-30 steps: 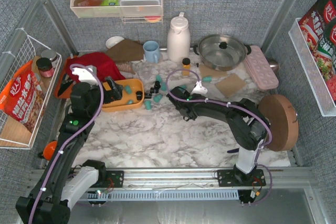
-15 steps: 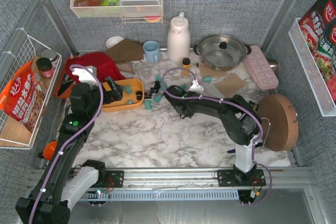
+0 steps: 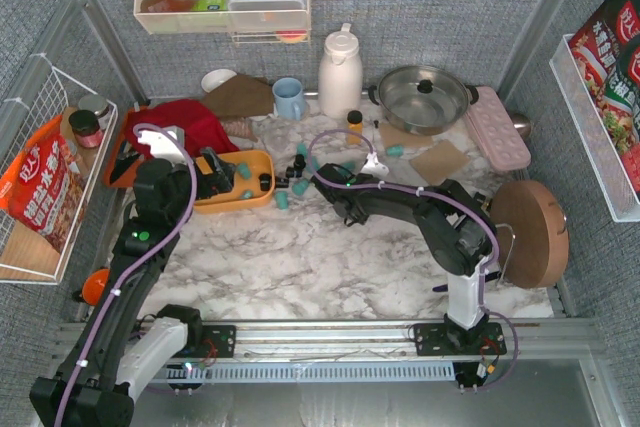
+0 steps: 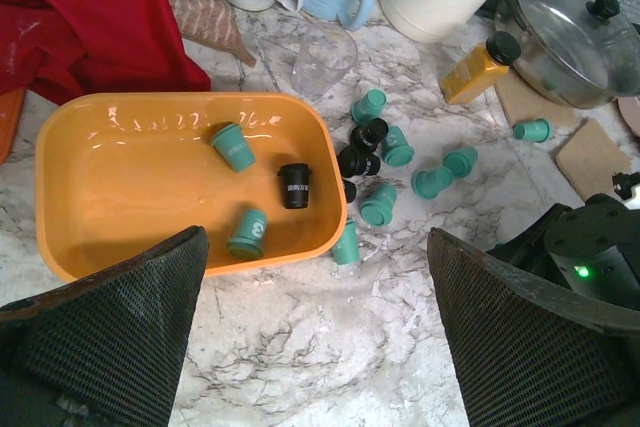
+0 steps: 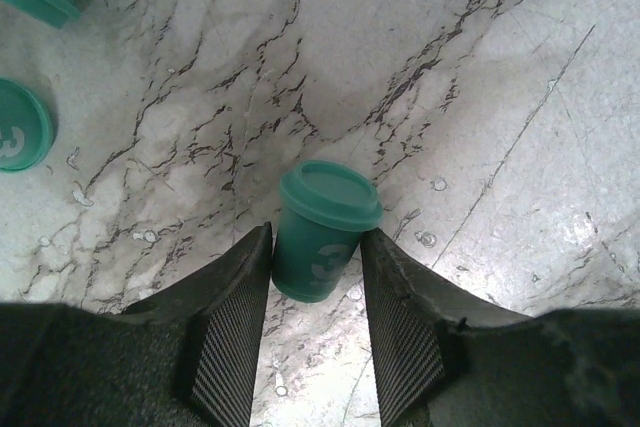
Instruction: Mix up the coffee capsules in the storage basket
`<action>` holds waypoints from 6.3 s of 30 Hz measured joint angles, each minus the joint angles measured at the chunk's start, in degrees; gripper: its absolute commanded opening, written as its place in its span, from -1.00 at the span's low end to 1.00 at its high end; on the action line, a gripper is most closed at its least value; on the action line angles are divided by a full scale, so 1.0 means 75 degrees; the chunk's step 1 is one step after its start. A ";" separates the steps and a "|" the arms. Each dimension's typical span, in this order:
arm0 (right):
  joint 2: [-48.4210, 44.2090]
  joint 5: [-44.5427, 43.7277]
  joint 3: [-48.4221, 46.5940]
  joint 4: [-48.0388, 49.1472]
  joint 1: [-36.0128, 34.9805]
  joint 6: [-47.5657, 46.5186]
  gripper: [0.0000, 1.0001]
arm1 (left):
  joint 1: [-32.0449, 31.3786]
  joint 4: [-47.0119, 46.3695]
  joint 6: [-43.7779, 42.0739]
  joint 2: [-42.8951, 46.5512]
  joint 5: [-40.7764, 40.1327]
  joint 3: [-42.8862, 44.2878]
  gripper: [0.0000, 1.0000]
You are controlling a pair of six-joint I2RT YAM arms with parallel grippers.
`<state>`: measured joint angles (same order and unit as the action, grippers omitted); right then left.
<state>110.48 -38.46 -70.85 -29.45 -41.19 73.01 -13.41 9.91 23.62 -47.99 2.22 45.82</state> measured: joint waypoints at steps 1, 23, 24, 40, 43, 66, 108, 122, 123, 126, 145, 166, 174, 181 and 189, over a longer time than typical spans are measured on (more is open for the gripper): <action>0.0000 0.0003 0.0000 -0.0006 0.0006 -0.0020 -0.11 | 0.0000 0.0003 0.0000 0.0003 0.0017 0.0000 0.99; -0.1918 0.0997 0.1259 0.1478 0.0119 -0.3302 -0.61 | 0.0000 -0.0169 0.0058 -0.0032 0.0326 -0.0140 0.98; -0.2110 0.1227 0.1425 0.1743 0.0119 -0.3730 -0.62 | 0.0000 -0.0201 0.0058 -0.0061 0.0428 -0.0169 0.98; -0.3960 0.5464 0.3593 0.5476 0.0108 -0.9279 -0.78 | -0.0178 -0.1513 0.0743 -0.1288 0.3107 0.0012 0.98; -0.4016 0.6050 0.3963 0.6438 0.0108 -0.9827 -0.76 | -0.0533 -0.1734 0.0880 -0.1539 0.3104 0.0149 0.96; -0.3550 0.8212 0.4605 0.9961 0.0119 -1.1607 -0.72 | -0.2410 -0.1480 0.0828 -0.3456 0.2929 0.0758 0.46; -0.4057 0.8093 0.4639 0.9707 0.0131 -1.1978 0.22 | -0.2498 -0.1376 0.1224 -0.3742 0.3911 0.0810 -0.05; -0.4491 0.7769 0.4727 0.9305 0.0157 -1.2269 0.68 | -0.2439 -0.0903 0.0898 -0.3500 0.3182 0.1271 -0.06; -0.4593 0.7737 0.4771 0.9212 0.0178 -1.2307 0.68 | -0.2384 -0.0772 0.0810 -0.3488 0.2958 0.1355 -0.06; -0.4841 0.7495 0.4846 0.8999 0.0210 -1.2321 0.68 | -0.2084 -0.0382 0.0527 -0.3497 0.2075 0.1527 -0.06; -0.3727 0.4272 0.3200 0.6304 0.0344 -0.8629 0.51 | -0.0562 0.0204 0.0644 -0.4669 -0.2218 0.1457 0.49; -0.0731 0.5657 0.0854 0.5686 -0.0073 -0.7874 0.06 | -0.0513 0.0117 -0.0673 -0.1262 -0.1682 0.0734 0.99; -0.0041 0.4374 0.0376 0.5662 -0.0871 -0.6126 0.07 | -0.0513 0.0020 -0.1215 0.0023 -0.1906 -0.0166 0.99; 0.0568 0.3672 -0.0341 0.5301 -0.0988 -0.5939 0.07 | -0.0513 -0.0169 -0.1285 0.0507 -0.1888 -0.0388 0.99; 0.1000 0.3302 -0.0938 0.4841 -0.1014 -0.6277 0.08 | -0.0513 -0.0172 -0.1253 0.0708 -0.1696 -0.0411 0.99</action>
<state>117.97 -13.69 -77.89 6.85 -48.80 25.93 -17.26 8.62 14.22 -42.68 -10.50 42.74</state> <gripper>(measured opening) 0.541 0.994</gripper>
